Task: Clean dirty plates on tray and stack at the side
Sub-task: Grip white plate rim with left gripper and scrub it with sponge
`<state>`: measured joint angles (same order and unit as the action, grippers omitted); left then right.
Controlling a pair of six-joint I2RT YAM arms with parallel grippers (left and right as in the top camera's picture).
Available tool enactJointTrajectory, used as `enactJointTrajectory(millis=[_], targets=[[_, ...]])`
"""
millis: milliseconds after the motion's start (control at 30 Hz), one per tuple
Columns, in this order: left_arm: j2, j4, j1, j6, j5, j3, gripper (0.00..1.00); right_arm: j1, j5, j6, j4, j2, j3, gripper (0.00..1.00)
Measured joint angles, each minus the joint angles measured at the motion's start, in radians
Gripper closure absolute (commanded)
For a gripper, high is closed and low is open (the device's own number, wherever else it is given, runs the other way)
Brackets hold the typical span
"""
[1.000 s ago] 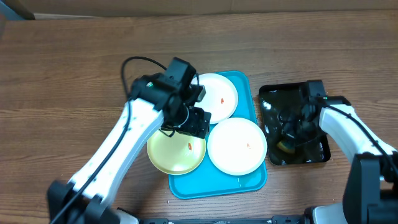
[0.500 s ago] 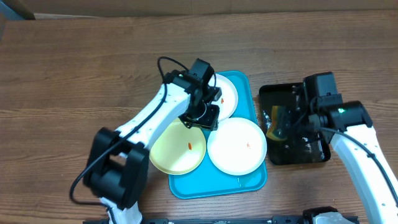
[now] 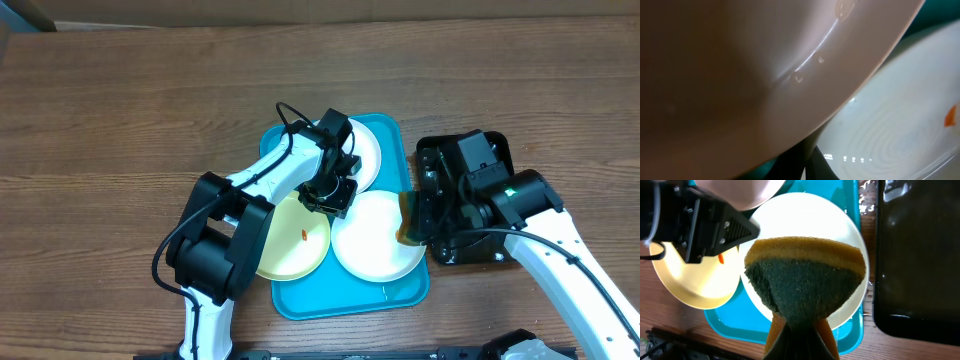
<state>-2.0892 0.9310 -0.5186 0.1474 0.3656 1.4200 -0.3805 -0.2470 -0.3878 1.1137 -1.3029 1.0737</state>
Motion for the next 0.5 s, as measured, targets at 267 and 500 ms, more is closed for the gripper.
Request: enactJointTrajectory(millis=[267,500], targets=[[-0.004,0.005,0.0,-0.005,0.023,0.0,0.96,-0.034,0.019,-0.034,-0.138,-0.061,-0.061,0.96],[-0.005,0.006,0.0,-0.005,0.032,0.0,0.96,-0.114,0.025,-0.07,-0.288,-0.2,-0.121,0.96]])
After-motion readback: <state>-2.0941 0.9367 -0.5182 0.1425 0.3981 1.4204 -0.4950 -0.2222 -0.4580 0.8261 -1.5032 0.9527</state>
